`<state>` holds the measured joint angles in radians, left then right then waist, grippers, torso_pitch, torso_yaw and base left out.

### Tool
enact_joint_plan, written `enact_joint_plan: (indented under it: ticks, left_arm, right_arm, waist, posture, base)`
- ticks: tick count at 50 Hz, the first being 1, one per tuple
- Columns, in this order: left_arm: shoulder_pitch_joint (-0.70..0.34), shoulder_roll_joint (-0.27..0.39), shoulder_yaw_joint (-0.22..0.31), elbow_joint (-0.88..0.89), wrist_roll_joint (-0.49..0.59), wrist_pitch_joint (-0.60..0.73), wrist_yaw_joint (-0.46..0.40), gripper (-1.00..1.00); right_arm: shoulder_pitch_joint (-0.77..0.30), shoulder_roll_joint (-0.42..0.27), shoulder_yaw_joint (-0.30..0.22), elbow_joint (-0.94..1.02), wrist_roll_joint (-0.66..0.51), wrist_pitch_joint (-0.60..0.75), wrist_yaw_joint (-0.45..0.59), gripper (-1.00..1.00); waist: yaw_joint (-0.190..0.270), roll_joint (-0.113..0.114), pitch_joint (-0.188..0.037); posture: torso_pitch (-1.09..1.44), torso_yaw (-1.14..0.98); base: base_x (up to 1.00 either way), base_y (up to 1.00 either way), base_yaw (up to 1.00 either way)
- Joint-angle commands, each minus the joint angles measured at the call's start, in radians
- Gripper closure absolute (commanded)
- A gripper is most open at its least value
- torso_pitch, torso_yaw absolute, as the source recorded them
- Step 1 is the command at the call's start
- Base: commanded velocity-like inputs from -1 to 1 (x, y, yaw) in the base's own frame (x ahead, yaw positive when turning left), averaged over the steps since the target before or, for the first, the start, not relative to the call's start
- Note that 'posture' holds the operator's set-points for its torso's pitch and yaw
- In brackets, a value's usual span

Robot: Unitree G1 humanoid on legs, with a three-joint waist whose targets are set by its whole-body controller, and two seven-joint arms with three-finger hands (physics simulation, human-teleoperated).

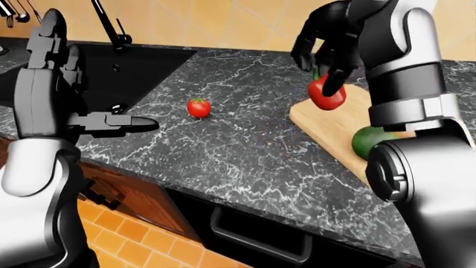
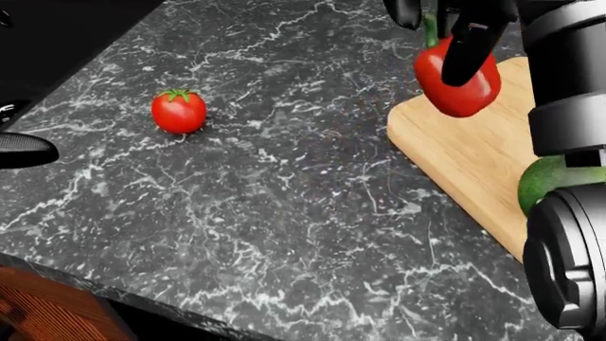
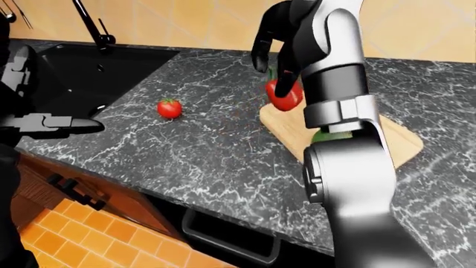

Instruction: Place the avocado, onion, tomato and bell pepper on the cutting board.

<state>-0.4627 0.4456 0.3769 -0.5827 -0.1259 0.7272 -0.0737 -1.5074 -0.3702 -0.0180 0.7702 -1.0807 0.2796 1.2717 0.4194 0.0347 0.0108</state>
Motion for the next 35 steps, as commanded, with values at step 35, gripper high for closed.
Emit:
enact_joint_plan:
  ticks: [35]
  left_arm:
    - [-0.034, 0.02, 0.035, -0.025, -0.042, -0.008, 0.05, -1.0]
  right_arm:
    - [-0.079, -0.128, -0.023, 0.148, 0.019, -0.008, -0.282, 1.0]
  waist:
    - [-0.082, -0.003, -0.021]
  posture:
    - [0.0, 0.21]
  base:
    - [0.0, 0.0, 0.0]
